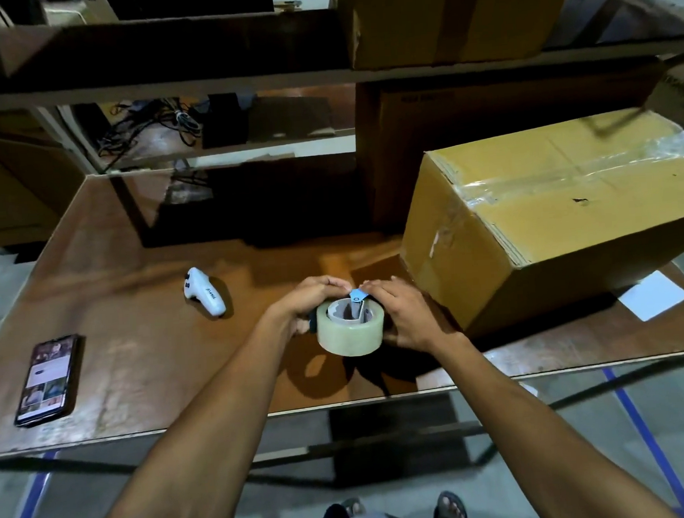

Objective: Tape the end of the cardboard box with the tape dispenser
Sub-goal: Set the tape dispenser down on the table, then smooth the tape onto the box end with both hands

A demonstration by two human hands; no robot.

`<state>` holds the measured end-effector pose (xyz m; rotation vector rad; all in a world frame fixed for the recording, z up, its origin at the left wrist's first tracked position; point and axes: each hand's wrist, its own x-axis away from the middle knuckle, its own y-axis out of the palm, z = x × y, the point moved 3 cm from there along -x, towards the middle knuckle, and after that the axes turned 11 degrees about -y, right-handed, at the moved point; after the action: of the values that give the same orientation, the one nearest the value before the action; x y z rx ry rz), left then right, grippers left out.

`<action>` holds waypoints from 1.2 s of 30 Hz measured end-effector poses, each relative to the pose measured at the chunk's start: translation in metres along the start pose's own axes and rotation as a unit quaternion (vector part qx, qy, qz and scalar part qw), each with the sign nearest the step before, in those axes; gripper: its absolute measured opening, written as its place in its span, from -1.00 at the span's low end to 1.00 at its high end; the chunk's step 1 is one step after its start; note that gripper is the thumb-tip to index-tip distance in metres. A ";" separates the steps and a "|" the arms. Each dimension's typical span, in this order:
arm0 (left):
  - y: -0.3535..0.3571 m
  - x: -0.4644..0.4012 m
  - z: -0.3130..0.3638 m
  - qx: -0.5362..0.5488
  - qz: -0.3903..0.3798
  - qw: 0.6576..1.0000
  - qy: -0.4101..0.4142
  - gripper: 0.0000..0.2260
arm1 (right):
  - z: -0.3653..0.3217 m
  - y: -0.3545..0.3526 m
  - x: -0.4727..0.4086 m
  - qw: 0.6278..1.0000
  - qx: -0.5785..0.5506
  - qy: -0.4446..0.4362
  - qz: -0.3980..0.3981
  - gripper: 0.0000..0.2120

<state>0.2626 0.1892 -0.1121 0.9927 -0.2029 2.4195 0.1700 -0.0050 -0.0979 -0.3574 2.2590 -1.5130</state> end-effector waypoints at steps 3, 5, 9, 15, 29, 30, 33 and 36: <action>-0.001 0.000 -0.003 0.083 0.061 0.994 -0.043 -0.76 | 0.001 0.012 -0.003 0.998 -0.033 0.051 -0.018 -0.36; -0.007 -0.011 -0.007 0.102 0.112 0.988 -0.039 -0.74 | 0.000 0.018 -0.004 0.995 -0.037 0.083 -0.038 -0.39; -0.017 -0.023 -0.014 0.100 0.197 0.974 -0.040 -0.68 | -0.009 0.028 -0.012 0.994 -0.040 0.091 -0.045 -0.41; -0.021 -0.022 -0.019 0.072 0.260 0.963 -0.005 -0.58 | -0.023 0.026 -0.015 0.986 -0.022 0.160 -0.051 -0.51; 0.063 0.027 0.057 -0.285 0.326 0.850 0.298 -0.51 | -0.034 -0.099 -0.041 0.982 0.136 0.129 0.025 -0.46; 0.077 0.033 0.064 -0.280 0.310 0.848 0.327 -0.50 | -0.036 -0.115 -0.043 0.979 0.148 0.123 0.065 -0.46; 0.116 0.043 0.076 -0.255 0.244 0.838 0.417 -0.46 | -0.032 -0.159 -0.041 0.963 0.194 0.120 0.142 -0.51; 0.156 0.046 0.082 -0.265 0.201 0.817 0.471 -0.43 | -0.013 -0.191 -0.028 0.959 0.190 0.171 0.120 -0.51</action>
<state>0.2056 0.0473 -0.0127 -0.5809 -0.7134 2.6605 0.1872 -0.0553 0.0885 0.3026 2.0810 -1.9352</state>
